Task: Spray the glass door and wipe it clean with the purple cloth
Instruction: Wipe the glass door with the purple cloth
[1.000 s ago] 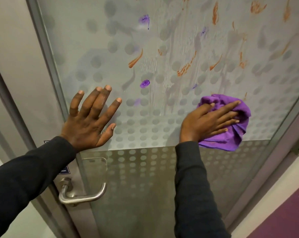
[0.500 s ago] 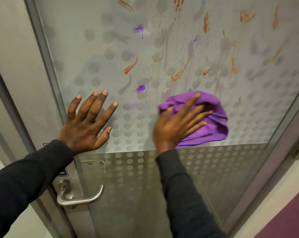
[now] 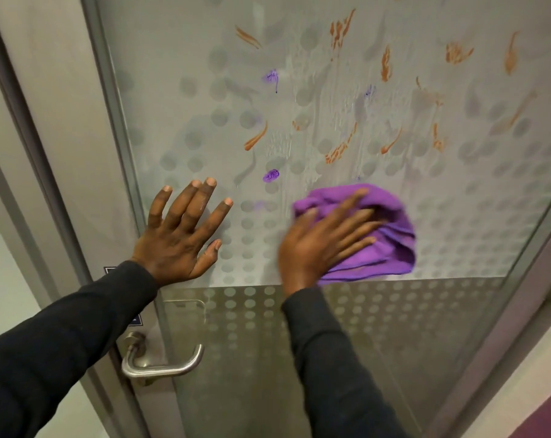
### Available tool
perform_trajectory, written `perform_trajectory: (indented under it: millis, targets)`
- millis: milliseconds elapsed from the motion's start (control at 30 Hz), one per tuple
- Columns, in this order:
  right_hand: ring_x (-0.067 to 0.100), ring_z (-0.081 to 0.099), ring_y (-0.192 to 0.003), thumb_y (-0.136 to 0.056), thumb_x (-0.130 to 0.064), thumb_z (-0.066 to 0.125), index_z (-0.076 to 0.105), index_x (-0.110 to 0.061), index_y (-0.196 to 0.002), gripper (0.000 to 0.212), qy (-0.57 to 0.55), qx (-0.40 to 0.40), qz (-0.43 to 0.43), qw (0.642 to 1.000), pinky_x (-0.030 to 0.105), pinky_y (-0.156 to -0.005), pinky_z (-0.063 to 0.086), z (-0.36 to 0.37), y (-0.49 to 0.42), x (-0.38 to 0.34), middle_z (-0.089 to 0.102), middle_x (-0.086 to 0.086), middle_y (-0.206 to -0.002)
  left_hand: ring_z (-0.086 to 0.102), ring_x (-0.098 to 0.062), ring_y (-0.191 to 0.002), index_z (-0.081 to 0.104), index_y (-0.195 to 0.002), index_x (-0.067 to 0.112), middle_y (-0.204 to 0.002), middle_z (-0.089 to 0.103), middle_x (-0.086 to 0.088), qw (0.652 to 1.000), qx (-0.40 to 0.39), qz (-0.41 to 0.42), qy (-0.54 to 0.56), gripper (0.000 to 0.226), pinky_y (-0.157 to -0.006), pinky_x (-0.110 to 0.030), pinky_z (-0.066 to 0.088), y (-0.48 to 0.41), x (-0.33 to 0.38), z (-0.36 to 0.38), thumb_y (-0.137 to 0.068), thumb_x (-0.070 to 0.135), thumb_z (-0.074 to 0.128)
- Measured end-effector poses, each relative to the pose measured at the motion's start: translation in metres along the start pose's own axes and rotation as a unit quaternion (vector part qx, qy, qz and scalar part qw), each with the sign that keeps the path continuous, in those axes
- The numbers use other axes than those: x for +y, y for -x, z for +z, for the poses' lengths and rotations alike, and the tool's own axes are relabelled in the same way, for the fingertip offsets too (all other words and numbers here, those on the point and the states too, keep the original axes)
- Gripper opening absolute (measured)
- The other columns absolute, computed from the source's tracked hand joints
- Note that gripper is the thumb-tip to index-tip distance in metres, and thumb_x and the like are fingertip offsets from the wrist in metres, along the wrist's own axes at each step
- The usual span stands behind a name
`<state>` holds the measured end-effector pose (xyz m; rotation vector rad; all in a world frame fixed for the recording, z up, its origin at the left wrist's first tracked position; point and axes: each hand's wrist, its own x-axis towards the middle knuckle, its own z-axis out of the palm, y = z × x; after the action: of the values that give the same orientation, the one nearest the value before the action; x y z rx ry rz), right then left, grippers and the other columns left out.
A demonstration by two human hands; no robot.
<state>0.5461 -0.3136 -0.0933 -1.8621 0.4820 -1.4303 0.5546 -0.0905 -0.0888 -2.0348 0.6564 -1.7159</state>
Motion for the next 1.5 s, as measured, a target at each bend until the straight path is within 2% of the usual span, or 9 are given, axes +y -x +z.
perform_trajectory:
  millis: [100, 200, 367, 633, 767, 867, 1133, 1367, 1500]
  targets:
    - [0.050, 0.001, -0.154, -0.095, -0.050, 0.042, 0.011, -0.011, -0.162, 0.083, 0.035, -0.087, -0.157, 0.983, 0.067, -0.123, 0.003, 0.004, 0.057, -0.007, 0.014, 0.024, -0.166, 0.029, -0.035, -0.149, 0.032, -0.159, 0.017, -0.164, 0.025, -0.018, 1.000, -0.001, 0.002, 0.008, 0.076, -0.119, -0.054, 0.019, 0.000, 0.000, -0.001, -0.092, 0.048, 0.048]
    - [0.047, 0.003, -0.155, -0.093, -0.050, 0.047, 0.018, -0.014, -0.161, 0.082, 0.030, -0.073, -0.200, 0.977, 0.066, -0.123, 0.005, -0.002, 0.033, 0.013, 0.009, 0.014, -0.168, 0.029, -0.034, -0.149, 0.031, -0.159, 0.017, -0.164, 0.026, -0.017, 1.000, 0.003, -0.001, 0.010, 0.075, -0.120, -0.054, 0.019, 0.000, 0.000, 0.000, -0.092, 0.048, 0.048]
    - [0.044, 0.002, -0.156, -0.094, -0.059, 0.044, 0.011, -0.015, -0.162, 0.088, 0.003, -0.009, -0.047, 0.999, 0.065, -0.123, 0.007, -0.003, -0.020, 0.009, 0.012, 0.021, -0.168, 0.027, -0.034, -0.150, 0.030, -0.159, 0.017, -0.165, 0.025, -0.017, 1.000, 0.004, -0.001, -0.001, 0.076, -0.121, -0.054, 0.018, 0.001, 0.001, 0.003, -0.092, 0.049, 0.048]
    - [0.048, -0.003, -0.154, -0.099, -0.062, 0.030, 0.005, -0.012, -0.162, 0.085, 0.031, -0.065, -0.116, 0.991, 0.066, -0.123, 0.003, 0.018, 0.052, -0.030, 0.012, 0.023, -0.167, 0.018, -0.032, -0.155, 0.030, -0.159, 0.016, -0.166, 0.022, -0.017, 1.000, -0.002, 0.004, 0.019, 0.077, -0.122, -0.054, 0.016, 0.003, -0.002, 0.002, -0.092, 0.049, 0.048]
    - [0.048, 0.009, -0.154, -0.095, -0.044, 0.041, 0.015, -0.010, -0.161, 0.079, 0.008, -0.004, -0.011, 1.000, 0.065, -0.122, 0.011, 0.006, -0.001, 0.012, 0.020, 0.025, -0.166, 0.024, -0.033, -0.153, 0.034, -0.158, 0.017, -0.165, 0.024, -0.017, 1.000, -0.001, 0.000, 0.012, 0.075, -0.121, -0.054, 0.017, 0.002, -0.001, 0.003, -0.092, 0.048, 0.048]
    - [0.045, 0.003, -0.156, -0.095, -0.052, 0.041, 0.006, -0.014, -0.163, 0.085, -0.004, -0.012, 0.046, 0.999, 0.066, -0.122, 0.009, 0.002, -0.008, 0.009, 0.012, 0.023, -0.168, 0.023, -0.033, -0.153, 0.034, -0.158, 0.017, -0.166, 0.023, -0.017, 1.000, -0.002, 0.001, 0.004, 0.075, -0.122, -0.054, 0.017, 0.002, 0.000, 0.004, -0.092, 0.049, 0.048]
    - [0.048, -0.001, -0.155, -0.095, -0.064, 0.041, 0.005, -0.010, -0.162, 0.093, 0.037, -0.066, -0.073, 0.994, 0.067, -0.122, 0.007, 0.005, 0.031, -0.020, 0.012, 0.028, -0.166, 0.022, -0.034, -0.153, 0.031, -0.159, 0.017, -0.165, 0.023, -0.017, 1.000, -0.003, 0.005, 0.020, 0.077, -0.123, -0.053, 0.015, 0.001, -0.002, 0.001, -0.092, 0.050, 0.047]
    - [0.044, 0.000, -0.156, -0.095, -0.053, 0.040, 0.003, -0.013, -0.162, 0.086, -0.003, -0.011, -0.002, 1.000, 0.067, -0.122, 0.008, 0.000, -0.025, -0.007, 0.012, 0.021, -0.168, 0.022, -0.033, -0.153, 0.032, -0.159, 0.016, -0.165, 0.023, -0.017, 1.000, 0.000, 0.001, 0.008, 0.076, -0.122, -0.054, 0.016, 0.001, 0.000, 0.003, -0.092, 0.049, 0.047]
    - [0.049, -0.005, -0.154, -0.098, -0.059, 0.033, 0.002, -0.009, -0.163, 0.087, 0.026, -0.080, -0.134, 0.987, 0.069, -0.121, 0.003, 0.012, 0.062, -0.032, -0.003, 0.021, -0.168, 0.016, -0.031, -0.156, 0.031, -0.159, 0.016, -0.166, 0.022, -0.017, 1.000, 0.005, 0.001, 0.016, 0.076, -0.122, -0.054, 0.015, 0.002, 0.000, 0.001, -0.093, 0.050, 0.046]
